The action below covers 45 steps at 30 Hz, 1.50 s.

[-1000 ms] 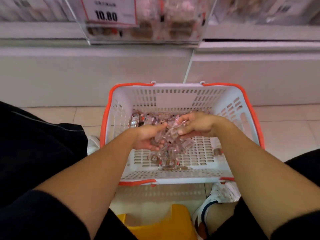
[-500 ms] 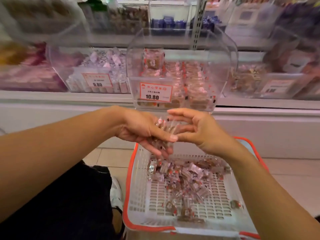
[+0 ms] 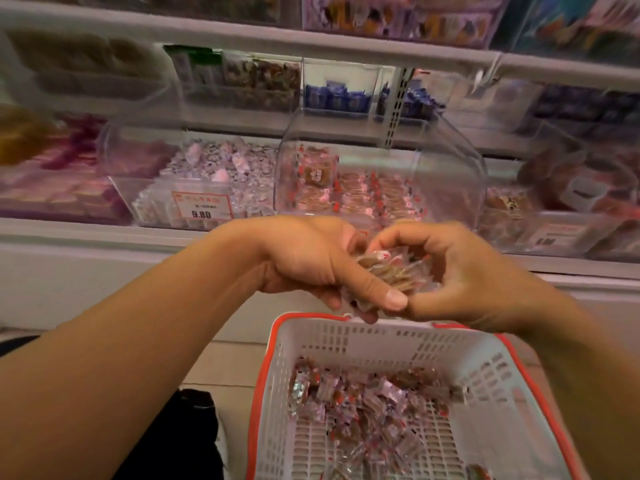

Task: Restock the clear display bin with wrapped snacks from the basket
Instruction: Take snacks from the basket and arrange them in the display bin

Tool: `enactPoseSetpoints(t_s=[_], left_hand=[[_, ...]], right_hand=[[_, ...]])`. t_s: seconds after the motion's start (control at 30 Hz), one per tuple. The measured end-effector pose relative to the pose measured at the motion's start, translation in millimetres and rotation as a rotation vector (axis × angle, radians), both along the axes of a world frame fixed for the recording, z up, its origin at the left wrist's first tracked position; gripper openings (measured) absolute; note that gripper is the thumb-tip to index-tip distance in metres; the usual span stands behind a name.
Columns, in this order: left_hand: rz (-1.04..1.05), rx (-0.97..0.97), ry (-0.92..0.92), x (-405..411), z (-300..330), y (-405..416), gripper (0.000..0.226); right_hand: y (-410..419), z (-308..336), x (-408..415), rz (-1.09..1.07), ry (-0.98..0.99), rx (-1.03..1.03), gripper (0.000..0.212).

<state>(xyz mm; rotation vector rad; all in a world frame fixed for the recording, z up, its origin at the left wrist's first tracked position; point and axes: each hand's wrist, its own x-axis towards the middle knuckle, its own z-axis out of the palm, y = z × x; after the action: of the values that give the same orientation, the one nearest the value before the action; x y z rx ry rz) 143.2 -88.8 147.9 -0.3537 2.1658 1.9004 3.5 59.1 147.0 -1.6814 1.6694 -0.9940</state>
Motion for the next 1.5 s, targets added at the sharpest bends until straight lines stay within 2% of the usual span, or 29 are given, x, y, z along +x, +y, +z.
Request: enactPoseSetpoints(t_s=[0.07,0.13,0.17,0.2,0.27,0.3,0.33,0.4,0.47,0.67,0.77,0.87,0.93,1.03,1.13,1.27,1.4,1.5], left_hand=[[0.091,0.072,0.066,2,14,-11,0.041],[0.273,0.069,0.162,5,28,-26,0.049],[0.429,-0.082,0.232,8,31,-35,0.051],[0.609,-0.347,0.300,10,31,-46,0.047],[0.887,-1.027,0.374,17,26,-69,0.039],[0.923,-1.214,0.344,21,24,-77,0.040],[0.894,-1.271,0.278,22,22,-83,0.041],[0.729,-1.208,0.132,19,17,-88,0.037],[0.607,-1.166,0.073,11,12,-92,0.029],[0.560,-1.139,0.127,11,9,-101,0.024],[0.545,-1.136,0.145,11,9,-102,0.024],[0.546,-1.116,0.152,11,8,-102,0.023],[0.545,-1.121,0.154,10,7,-103,0.022],[0.540,-1.108,0.155,9,7,-104,0.022],[0.527,-1.081,0.160,8,6,-104,0.021],[0.522,-1.076,0.168,7,6,-102,0.022],[0.531,-1.065,0.167,7,6,-102,0.023],[0.540,-1.128,0.146,6,6,-102,0.025]], right_hand=[[-16,19,-5,-0.016,0.085,-0.055,0.037],[-37,35,-18,-0.071,-0.003,-0.076,0.037],[-50,39,-26,-0.128,-0.033,-0.078,0.036],[-67,41,-36,-0.206,-0.022,-0.077,0.034],[-103,37,-56,-0.358,0.073,-0.028,0.029],[-122,31,-63,-0.399,0.117,0.024,0.028],[-140,24,-67,-0.416,0.147,0.087,0.030],[-171,8,-70,-0.421,0.192,0.194,0.037],[-195,-5,-68,-0.408,0.232,0.217,0.042],[-226,-22,-65,-0.393,0.508,0.094,0.085],[-228,-29,-68,-0.472,0.555,0.182,0.112],[-231,-27,-68,-0.462,0.461,0.351,0.126],[-235,-25,-64,-0.431,0.294,0.443,0.124],[-241,-23,-55,-0.411,0.130,0.457,0.120],[-245,-21,-54,-0.382,0.101,0.454,0.117],[-245,-19,-59,-0.375,0.053,0.433,0.100],[-246,-22,-64,-0.398,0.121,0.452,0.107],[-247,-21,-66,-0.372,0.149,0.490,0.110]])
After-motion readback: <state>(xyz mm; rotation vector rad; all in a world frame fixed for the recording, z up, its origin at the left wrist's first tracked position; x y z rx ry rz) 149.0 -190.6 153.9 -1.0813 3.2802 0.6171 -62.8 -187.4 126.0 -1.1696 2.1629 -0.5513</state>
